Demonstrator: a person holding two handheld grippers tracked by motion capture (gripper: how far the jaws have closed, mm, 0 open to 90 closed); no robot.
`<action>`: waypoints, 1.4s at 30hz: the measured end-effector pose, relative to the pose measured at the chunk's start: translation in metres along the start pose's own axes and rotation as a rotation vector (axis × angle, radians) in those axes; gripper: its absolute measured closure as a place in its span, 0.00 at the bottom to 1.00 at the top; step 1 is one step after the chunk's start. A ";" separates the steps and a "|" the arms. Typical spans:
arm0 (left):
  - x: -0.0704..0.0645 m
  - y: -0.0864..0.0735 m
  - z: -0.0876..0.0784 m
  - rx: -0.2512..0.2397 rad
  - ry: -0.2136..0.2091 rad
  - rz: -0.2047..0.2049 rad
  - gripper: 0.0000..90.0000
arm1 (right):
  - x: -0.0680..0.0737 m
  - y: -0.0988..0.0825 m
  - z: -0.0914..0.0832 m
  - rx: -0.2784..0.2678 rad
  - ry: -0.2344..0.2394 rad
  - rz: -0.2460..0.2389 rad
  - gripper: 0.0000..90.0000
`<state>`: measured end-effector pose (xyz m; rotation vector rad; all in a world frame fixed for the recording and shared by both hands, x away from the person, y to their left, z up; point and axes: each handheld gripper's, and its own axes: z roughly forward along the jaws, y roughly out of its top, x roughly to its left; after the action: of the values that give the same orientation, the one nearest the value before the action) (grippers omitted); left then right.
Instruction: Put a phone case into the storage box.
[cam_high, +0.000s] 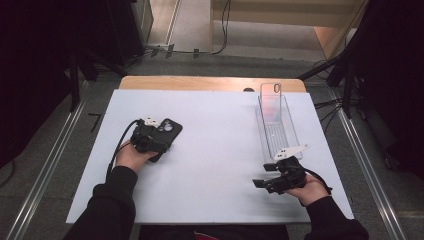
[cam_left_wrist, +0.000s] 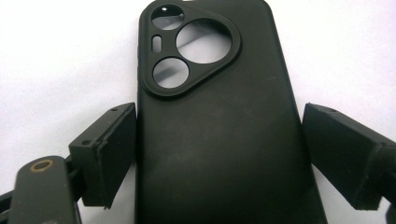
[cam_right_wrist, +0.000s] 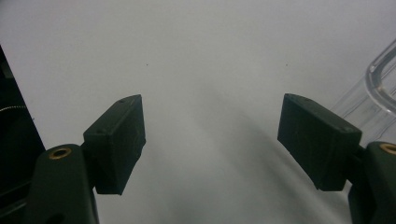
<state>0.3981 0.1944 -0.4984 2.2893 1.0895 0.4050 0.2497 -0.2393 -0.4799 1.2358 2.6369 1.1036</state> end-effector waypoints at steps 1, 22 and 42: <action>0.000 0.000 0.000 -0.004 0.000 -0.005 0.15 | 0.000 0.000 0.000 -0.001 0.001 -0.002 0.24; 0.003 0.011 -0.031 -0.045 -0.200 -0.116 0.17 | 0.002 0.001 -0.003 -0.064 0.039 -0.010 0.23; -0.039 0.012 -0.053 -0.027 -0.313 -0.091 0.17 | 0.003 0.005 -0.010 -0.109 0.014 -0.003 0.22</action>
<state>0.3554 0.1770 -0.4503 2.1774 1.0154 0.0219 0.2482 -0.2407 -0.4687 1.2079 2.5489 1.2425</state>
